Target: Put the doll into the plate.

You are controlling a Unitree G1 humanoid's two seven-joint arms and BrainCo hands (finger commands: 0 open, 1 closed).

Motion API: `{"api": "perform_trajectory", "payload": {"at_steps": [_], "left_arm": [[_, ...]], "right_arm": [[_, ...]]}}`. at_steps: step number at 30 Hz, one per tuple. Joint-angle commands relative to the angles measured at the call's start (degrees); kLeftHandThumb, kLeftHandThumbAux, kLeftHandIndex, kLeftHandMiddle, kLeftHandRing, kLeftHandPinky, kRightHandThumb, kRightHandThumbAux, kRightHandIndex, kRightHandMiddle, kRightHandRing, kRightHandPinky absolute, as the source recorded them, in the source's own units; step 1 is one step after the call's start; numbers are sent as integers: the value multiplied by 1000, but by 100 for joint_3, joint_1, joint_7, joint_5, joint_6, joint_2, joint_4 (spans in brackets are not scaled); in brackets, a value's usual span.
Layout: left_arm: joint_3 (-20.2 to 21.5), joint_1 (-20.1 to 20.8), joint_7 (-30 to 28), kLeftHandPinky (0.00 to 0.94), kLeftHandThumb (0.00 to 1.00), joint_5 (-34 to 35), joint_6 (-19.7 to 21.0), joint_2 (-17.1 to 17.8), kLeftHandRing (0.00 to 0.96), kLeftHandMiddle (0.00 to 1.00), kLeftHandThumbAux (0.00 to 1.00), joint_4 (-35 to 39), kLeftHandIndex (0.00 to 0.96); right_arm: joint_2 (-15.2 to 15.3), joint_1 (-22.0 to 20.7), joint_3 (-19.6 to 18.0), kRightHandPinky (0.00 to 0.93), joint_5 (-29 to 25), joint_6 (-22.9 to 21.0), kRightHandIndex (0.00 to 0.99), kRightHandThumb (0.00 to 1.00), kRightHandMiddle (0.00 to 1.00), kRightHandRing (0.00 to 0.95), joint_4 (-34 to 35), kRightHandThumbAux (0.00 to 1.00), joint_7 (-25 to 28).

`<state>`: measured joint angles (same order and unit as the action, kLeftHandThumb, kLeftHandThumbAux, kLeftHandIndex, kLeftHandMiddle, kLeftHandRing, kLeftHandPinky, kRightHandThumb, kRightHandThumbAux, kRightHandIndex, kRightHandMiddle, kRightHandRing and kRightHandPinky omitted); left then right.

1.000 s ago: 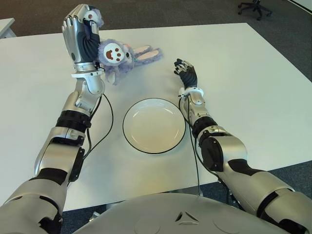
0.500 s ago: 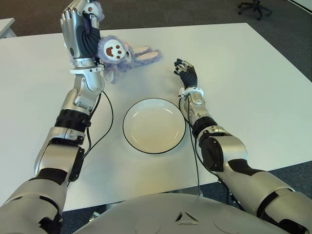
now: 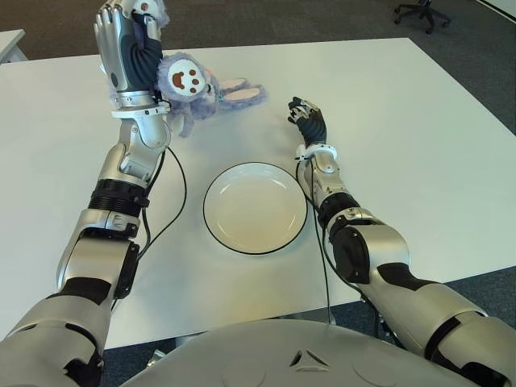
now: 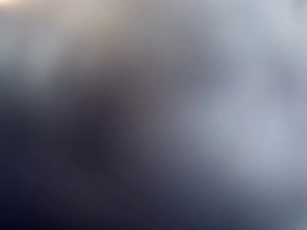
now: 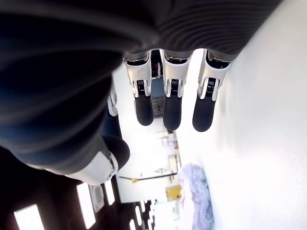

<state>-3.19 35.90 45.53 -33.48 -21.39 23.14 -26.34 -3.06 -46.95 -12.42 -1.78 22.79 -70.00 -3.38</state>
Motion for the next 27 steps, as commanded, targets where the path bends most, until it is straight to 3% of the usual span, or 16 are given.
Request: {"api": "perform_trajectory", "payload": {"at_steps": [1, 27], "left_arm": [[51, 161, -74, 852, 854, -65, 60, 27, 846, 545, 665, 101, 397], [15, 390, -249, 829, 852, -266, 197, 135, 837, 535, 667, 310, 393]], "right_arm": [[-73, 807, -42, 242, -11, -562, 401, 690, 158, 164, -576, 733, -68], [-65, 813, -46, 224, -13, -541, 400, 687, 151, 152, -580, 734, -45]]}}
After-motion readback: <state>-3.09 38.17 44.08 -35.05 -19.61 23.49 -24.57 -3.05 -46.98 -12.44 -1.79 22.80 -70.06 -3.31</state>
